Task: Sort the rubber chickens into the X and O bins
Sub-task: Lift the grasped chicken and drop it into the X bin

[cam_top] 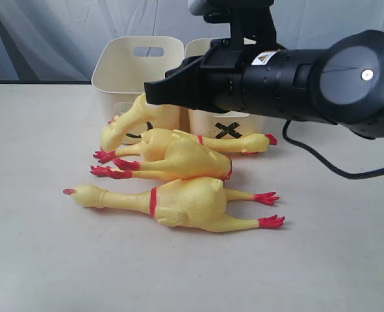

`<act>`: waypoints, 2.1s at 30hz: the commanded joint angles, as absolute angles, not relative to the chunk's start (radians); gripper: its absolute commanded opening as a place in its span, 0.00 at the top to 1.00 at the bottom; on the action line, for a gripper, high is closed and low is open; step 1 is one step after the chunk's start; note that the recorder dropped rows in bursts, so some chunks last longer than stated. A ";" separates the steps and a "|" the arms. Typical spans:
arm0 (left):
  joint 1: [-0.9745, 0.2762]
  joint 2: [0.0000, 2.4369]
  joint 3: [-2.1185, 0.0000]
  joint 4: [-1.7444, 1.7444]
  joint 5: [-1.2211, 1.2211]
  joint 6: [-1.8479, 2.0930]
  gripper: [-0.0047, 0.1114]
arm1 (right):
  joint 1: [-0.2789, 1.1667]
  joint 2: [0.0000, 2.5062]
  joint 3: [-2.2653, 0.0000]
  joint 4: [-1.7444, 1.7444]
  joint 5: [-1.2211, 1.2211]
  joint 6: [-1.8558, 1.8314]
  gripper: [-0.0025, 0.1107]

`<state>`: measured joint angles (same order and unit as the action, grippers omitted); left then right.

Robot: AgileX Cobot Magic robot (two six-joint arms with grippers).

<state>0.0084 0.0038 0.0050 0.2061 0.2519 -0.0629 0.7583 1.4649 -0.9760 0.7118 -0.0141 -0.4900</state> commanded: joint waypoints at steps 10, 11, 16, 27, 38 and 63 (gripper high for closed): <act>0.007 0.000 0.000 0.207 0.232 -0.067 0.96 | 0.757 1.395 -0.986 0.705 -0.111 -0.498 0.99; 0.007 0.000 0.000 0.207 0.232 -0.067 0.96 | 0.756 1.390 -0.986 0.705 -0.123 -0.502 0.99; 0.007 0.000 0.000 0.207 0.232 -0.067 0.96 | 0.756 1.374 -0.986 0.707 -0.209 -0.513 0.99; 0.007 0.000 0.000 0.207 0.232 -0.067 0.96 | 0.649 1.374 -0.986 0.819 -0.295 -0.583 0.99; 0.007 0.000 0.000 0.207 0.232 -0.067 0.96 | 0.517 1.383 -0.986 0.817 -0.342 -0.594 0.99; 0.007 0.000 0.000 0.207 0.232 -0.067 0.96 | 0.478 1.959 -1.351 0.809 -0.388 -0.594 0.53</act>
<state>0.0084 0.0038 0.0050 0.2061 0.2519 -0.0629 0.4829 1.9541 -1.3407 0.8181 -0.3853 -0.5915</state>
